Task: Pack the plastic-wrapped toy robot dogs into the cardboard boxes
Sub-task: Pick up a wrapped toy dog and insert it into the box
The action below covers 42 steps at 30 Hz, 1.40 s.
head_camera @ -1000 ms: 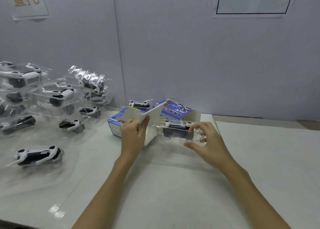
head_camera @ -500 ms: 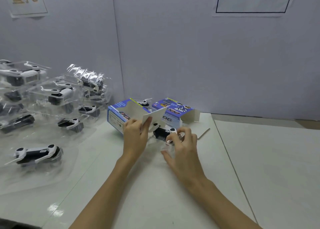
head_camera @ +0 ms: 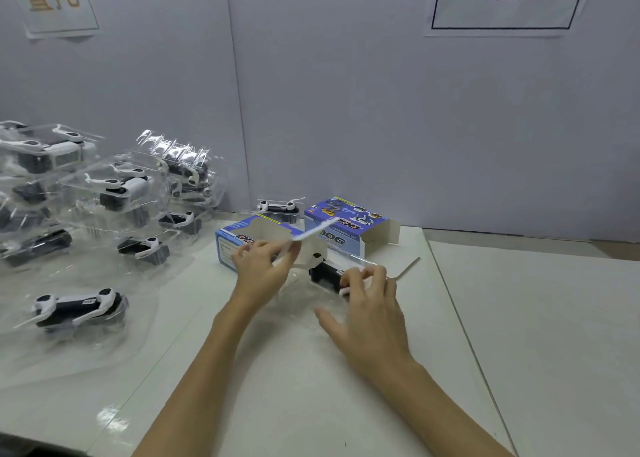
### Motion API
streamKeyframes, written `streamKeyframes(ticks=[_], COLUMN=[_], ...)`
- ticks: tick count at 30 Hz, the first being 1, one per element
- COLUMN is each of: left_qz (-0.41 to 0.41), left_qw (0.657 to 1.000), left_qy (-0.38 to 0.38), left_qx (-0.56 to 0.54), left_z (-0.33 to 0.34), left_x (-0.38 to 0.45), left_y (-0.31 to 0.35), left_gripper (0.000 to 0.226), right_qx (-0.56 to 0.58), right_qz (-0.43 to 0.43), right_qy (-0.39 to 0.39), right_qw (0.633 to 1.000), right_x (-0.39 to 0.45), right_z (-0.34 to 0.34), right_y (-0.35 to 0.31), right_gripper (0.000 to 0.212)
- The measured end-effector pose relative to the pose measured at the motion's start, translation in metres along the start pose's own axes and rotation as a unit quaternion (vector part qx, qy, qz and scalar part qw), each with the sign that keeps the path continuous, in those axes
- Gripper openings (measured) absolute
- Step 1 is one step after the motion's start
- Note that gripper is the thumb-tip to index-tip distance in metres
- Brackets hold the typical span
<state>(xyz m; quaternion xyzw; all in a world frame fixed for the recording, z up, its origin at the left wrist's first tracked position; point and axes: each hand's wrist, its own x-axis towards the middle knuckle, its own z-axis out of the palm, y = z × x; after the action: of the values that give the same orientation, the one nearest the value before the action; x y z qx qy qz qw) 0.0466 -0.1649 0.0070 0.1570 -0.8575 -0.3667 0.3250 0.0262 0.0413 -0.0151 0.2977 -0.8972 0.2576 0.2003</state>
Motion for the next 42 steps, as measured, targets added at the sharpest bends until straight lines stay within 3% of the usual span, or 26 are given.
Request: streamKeyframes(ticks=[1, 3, 6, 9, 13, 15, 19, 24, 29, 42], left_qz=[0.007, 0.002, 0.028, 0.044, 0.066, 0.065, 0.079, 0.107, 0.121, 0.098], left_qw=[0.999, 0.99, 0.978, 0.979, 0.982, 0.983, 0.985, 0.981, 0.982, 0.989], left_qy=[-0.044, -0.131, -0.184, -0.188, -0.171, -0.166, -0.149, -0.154, -0.127, -0.071], left_qx=[0.029, 0.047, 0.098, 0.066, 0.037, 0.044, 0.035, 0.045, 0.071, 0.08], left_z=[-0.005, -0.015, -0.024, -0.026, -0.024, -0.023, -0.021, -0.015, -0.017, -0.007], left_x=[-0.001, -0.003, -0.007, -0.009, -0.011, -0.012, -0.013, -0.014, -0.013, -0.019], left_y=[-0.002, -0.007, -0.011, -0.009, -0.007, -0.003, -0.001, 0.003, 0.0, 0.015], left_gripper=[0.032, 0.055, 0.069, 0.065, 0.057, 0.061, 0.048, 0.055, 0.059, 0.059], right_qx=[0.022, 0.116, 0.209, 0.235, 0.441, 0.473, 0.445, 0.435, 0.462, 0.423], right_qz=[0.005, 0.027, 0.108, 0.192, 0.255, 0.249, 0.257, 0.272, 0.261, 0.161], right_qy=[-0.014, -0.007, 0.04, -0.017, -0.098, -0.106, -0.134, -0.027, 0.019, -0.007], right_qw=[1.0, 0.993, 0.971, 0.953, 0.855, 0.839, 0.847, 0.858, 0.847, 0.892], right_x=[0.001, 0.007, 0.019, 0.029, 0.036, 0.038, 0.042, 0.042, 0.042, 0.043], right_z=[-0.003, -0.01, -0.015, -0.013, -0.013, -0.013, -0.016, -0.007, -0.013, -0.018], right_y=[0.004, 0.01, 0.024, 0.042, 0.047, 0.049, 0.053, 0.044, 0.057, 0.058], right_gripper=[0.063, 0.06, 0.055, 0.063, 0.052, 0.056, 0.065, 0.044, 0.04, 0.044])
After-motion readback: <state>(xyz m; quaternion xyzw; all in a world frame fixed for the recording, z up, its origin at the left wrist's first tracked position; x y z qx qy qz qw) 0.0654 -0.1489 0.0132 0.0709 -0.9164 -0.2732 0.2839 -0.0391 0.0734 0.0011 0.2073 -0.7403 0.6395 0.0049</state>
